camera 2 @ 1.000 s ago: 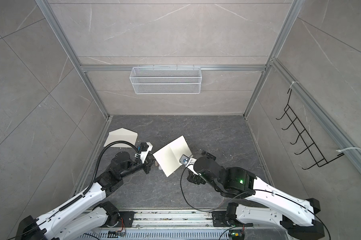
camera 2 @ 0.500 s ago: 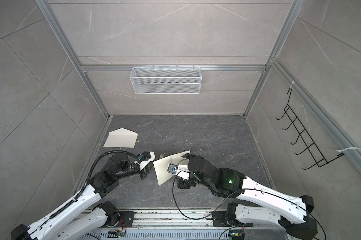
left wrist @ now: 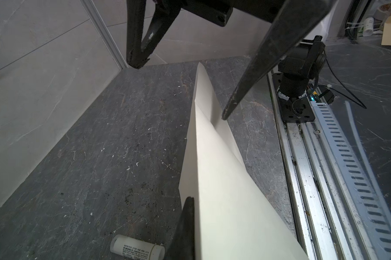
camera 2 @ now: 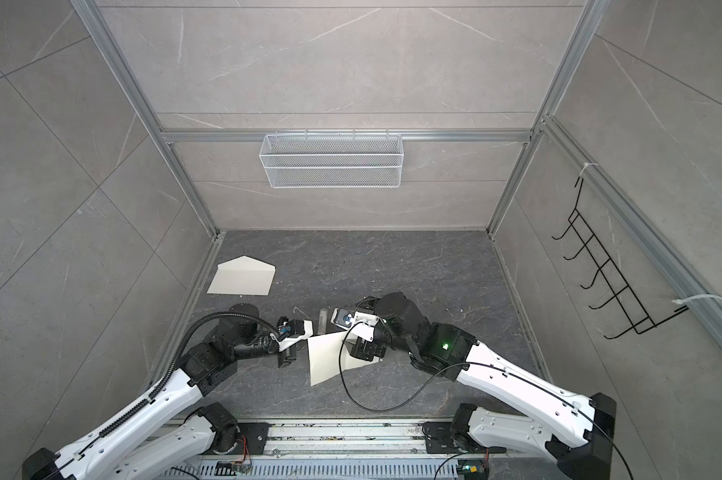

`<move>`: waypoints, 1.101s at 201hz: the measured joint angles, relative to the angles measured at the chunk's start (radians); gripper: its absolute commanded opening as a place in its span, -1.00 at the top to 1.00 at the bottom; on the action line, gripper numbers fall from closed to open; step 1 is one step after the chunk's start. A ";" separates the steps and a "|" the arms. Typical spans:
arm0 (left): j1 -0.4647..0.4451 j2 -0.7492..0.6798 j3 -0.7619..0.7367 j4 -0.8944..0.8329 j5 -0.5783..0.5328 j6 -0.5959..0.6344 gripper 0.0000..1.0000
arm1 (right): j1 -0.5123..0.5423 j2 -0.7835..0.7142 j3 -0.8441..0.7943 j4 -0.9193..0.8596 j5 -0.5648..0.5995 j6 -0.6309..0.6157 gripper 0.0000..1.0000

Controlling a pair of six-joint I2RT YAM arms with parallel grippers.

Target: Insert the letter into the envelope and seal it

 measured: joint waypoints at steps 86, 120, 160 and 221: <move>0.000 0.008 0.013 -0.016 0.023 0.020 1.00 | -0.035 0.079 0.008 -0.046 -0.174 0.008 0.31; 0.000 -0.001 0.013 -0.016 0.022 0.023 1.00 | -0.037 0.094 0.019 -0.050 -0.179 0.014 0.59; 0.000 -0.005 0.013 -0.017 0.022 0.023 0.84 | -0.039 0.098 0.021 -0.050 -0.171 0.023 0.89; 0.000 -0.076 0.013 -0.064 0.011 0.030 -0.13 | -0.040 0.097 0.012 -0.037 -0.033 0.026 1.00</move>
